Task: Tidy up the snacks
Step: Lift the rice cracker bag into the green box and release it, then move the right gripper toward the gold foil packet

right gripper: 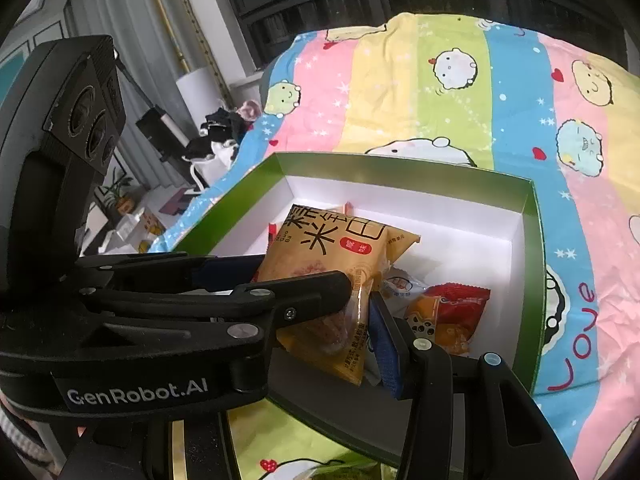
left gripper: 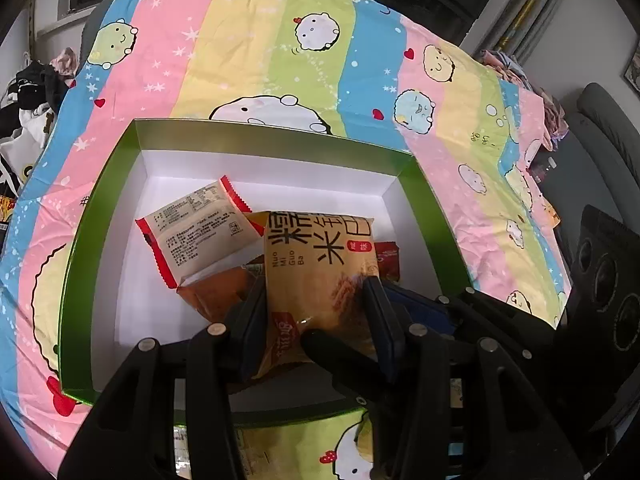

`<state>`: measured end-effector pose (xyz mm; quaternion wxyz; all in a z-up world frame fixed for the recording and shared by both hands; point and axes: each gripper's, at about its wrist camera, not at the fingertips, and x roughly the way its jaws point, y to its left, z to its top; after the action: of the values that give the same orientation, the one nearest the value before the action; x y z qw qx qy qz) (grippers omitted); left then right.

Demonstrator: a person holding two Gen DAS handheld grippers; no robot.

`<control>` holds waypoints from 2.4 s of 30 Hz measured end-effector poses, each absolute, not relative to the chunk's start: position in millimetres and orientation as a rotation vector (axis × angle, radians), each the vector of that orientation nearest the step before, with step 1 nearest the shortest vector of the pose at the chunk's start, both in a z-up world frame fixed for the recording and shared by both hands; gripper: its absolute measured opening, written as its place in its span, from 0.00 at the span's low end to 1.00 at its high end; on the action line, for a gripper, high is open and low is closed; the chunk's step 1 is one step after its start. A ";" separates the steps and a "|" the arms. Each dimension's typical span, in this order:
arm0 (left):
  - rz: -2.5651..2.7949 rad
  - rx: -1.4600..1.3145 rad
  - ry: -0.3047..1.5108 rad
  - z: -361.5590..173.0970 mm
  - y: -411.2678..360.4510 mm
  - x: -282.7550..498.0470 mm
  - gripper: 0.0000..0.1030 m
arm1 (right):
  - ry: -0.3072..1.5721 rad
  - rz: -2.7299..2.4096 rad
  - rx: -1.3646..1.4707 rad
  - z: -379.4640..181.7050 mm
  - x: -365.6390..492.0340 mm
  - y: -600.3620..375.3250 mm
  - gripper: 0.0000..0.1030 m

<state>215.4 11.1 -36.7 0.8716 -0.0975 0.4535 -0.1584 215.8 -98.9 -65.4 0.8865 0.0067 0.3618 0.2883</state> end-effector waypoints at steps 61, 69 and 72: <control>-0.300 -0.326 0.973 -58.6 35.0 57.0 0.83 | 0.804 0.473 0.094 -81.7 60.9 -181.6 0.53; -0.350 -0.344 1.003 -71.3 25.8 52.8 0.84 | 0.830 0.495 0.102 -98.4 55.7 -171.0 0.53; -0.375 -0.338 1.006 -73.4 21.2 54.4 0.84 | 0.835 0.500 0.086 -102.2 57.6 -165.3 0.53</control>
<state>54.4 21.2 -73.4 0.8457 -0.1603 0.4769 -0.1779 57.6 -165.3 -102.2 0.8829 0.0411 0.4013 0.2404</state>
